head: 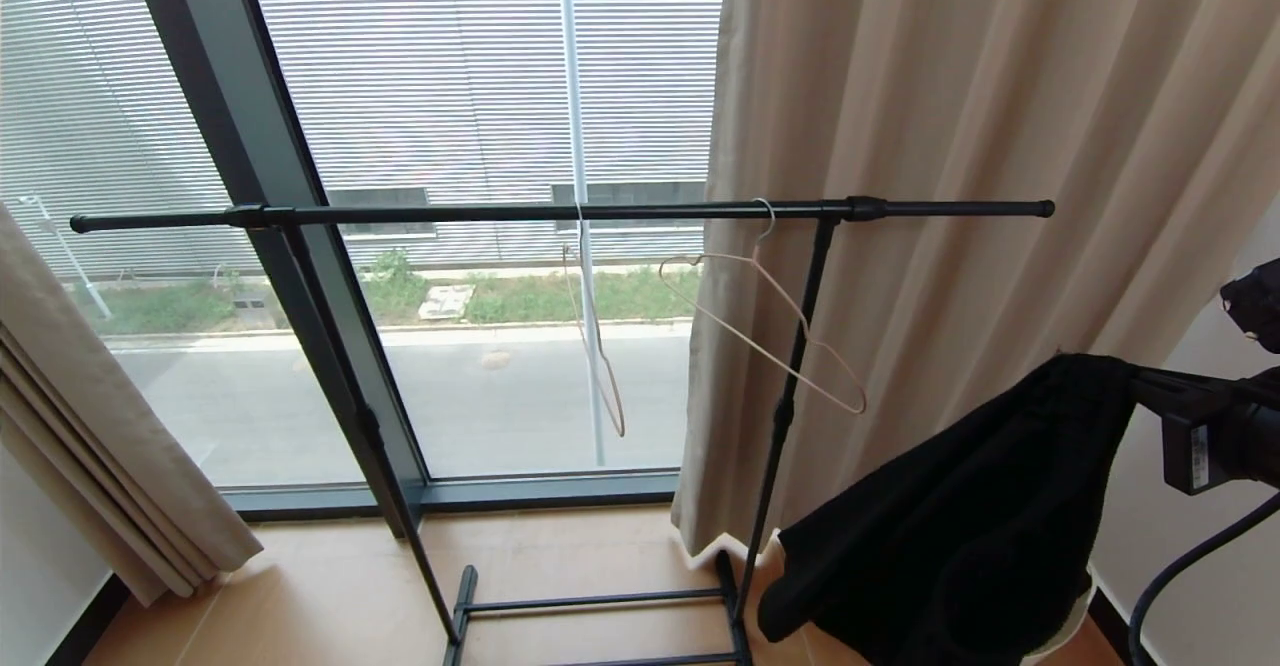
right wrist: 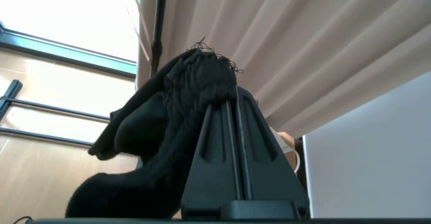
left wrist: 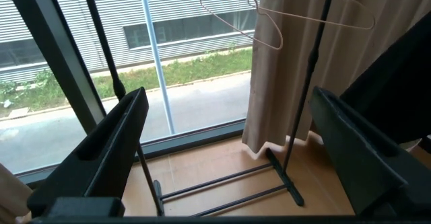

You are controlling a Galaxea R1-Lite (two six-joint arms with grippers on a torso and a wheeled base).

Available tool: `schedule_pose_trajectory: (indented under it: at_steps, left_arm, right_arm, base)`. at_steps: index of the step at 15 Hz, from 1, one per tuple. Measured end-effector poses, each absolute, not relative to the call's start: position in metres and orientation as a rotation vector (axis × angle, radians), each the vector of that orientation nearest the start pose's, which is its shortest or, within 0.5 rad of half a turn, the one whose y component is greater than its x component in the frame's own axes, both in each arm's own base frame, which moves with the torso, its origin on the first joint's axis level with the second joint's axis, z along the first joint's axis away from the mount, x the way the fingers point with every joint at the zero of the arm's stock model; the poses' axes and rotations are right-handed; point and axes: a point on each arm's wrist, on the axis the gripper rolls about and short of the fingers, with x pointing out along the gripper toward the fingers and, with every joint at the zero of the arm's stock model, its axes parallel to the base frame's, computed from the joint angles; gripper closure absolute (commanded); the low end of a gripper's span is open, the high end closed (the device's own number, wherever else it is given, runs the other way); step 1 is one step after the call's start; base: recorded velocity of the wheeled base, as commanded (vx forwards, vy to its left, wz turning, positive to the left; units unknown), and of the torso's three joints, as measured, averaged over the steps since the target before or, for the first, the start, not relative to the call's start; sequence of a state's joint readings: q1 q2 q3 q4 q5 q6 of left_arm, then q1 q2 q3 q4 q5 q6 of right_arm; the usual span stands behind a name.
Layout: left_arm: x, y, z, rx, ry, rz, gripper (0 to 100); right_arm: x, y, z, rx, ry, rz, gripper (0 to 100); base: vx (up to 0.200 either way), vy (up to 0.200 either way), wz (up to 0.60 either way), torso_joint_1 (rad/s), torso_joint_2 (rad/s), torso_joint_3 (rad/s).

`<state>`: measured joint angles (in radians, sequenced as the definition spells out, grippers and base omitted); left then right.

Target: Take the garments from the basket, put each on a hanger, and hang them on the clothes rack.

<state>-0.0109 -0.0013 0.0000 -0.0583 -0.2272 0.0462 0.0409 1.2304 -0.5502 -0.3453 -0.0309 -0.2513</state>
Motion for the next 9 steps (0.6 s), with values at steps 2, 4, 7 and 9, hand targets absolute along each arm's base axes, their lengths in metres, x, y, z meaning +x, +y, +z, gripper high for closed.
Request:
schedule_pose_trajectory:
  at_steps: [2,4,7,9]
  left_arm:
    - [-0.0237,-0.0048,0.0814,0.052,-0.065,-0.236,0]
    - [-0.0237,-0.0048,0.0814,0.052,-0.065,-0.236,0]
    - [-0.0237,-0.0048,0.0814,0.052,-0.065,-0.236,0]
    - [-0.0237,-0.0048,0.0814,0.052,-0.065,-0.237,0]
  right_arm:
    - [0.1796,0.0066,0.1979,-0.261,0.331,0.052,100]
    - [0.1793,0.0066,0.1971,-0.261,0.336,0.052,100]
    - [0.1796,0.0068,0.1973,-0.262,0.333,0.053,100]
    - [0.1796,0.0067,0.1974,-0.262,0.333,0.053,100]
  base:
    - [0.000,0.000,0.00,0.000,0.00,0.000]
    - [0.000,0.000,0.00,0.000,0.00,0.000]
    - [0.000,0.000,0.00,0.000,0.00,0.000]
    - [0.000,0.000,0.00,0.000,0.00,0.000]
